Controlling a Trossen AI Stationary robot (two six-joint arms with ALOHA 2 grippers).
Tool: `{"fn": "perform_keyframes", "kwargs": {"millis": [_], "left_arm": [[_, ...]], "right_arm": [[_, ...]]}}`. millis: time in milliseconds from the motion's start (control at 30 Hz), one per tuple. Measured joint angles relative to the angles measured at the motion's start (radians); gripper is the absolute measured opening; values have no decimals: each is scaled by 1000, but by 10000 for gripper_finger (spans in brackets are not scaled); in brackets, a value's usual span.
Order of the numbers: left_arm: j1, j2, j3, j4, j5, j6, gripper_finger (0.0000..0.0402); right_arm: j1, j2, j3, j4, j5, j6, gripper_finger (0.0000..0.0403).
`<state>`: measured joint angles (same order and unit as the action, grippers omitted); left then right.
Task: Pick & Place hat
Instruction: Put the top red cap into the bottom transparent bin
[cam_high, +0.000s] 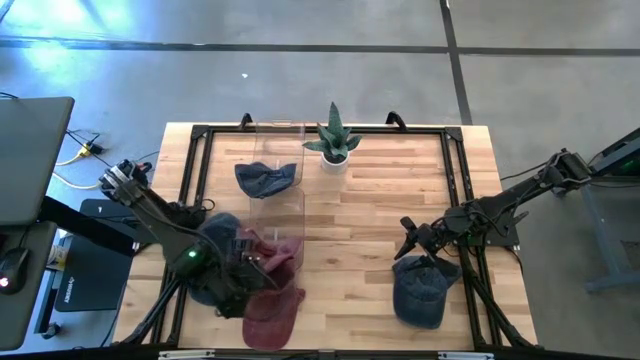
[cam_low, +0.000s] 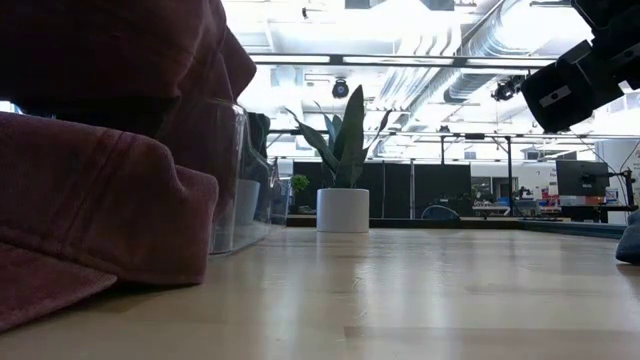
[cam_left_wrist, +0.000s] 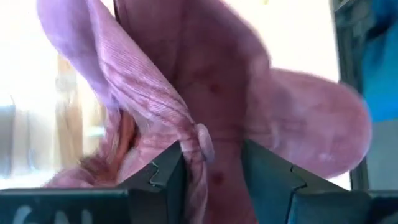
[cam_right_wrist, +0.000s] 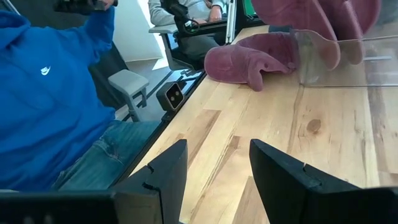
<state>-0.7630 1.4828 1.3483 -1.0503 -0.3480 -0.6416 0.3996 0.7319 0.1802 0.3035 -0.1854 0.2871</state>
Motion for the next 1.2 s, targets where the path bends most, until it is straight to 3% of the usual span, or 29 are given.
{"fn": "perform_keyframes", "kwargs": {"millis": [233,500,767,867,1000,1067,1200], "left_arm": [[-31,-44,1,38,-69,13,140],[-30,-44,1,81,42,56,140],[-30,-44,83,87,102,88,140],[-30,-44,114,65,34,118,140],[-19,-46,155,-33,-232,140,133],[19,-46,156,-122,-309,119,118],[142,-46,125,-244,-245,43,63]], "right_arm": [[0,0,0,0,12,0,169],[0,0,0,0,12,0,169],[0,0,0,0,12,0,169],[0,0,0,0,12,0,169],[0,0,0,0,12,0,169],[0,0,0,0,12,0,169],[0,0,0,-1,14,0,169]]}}
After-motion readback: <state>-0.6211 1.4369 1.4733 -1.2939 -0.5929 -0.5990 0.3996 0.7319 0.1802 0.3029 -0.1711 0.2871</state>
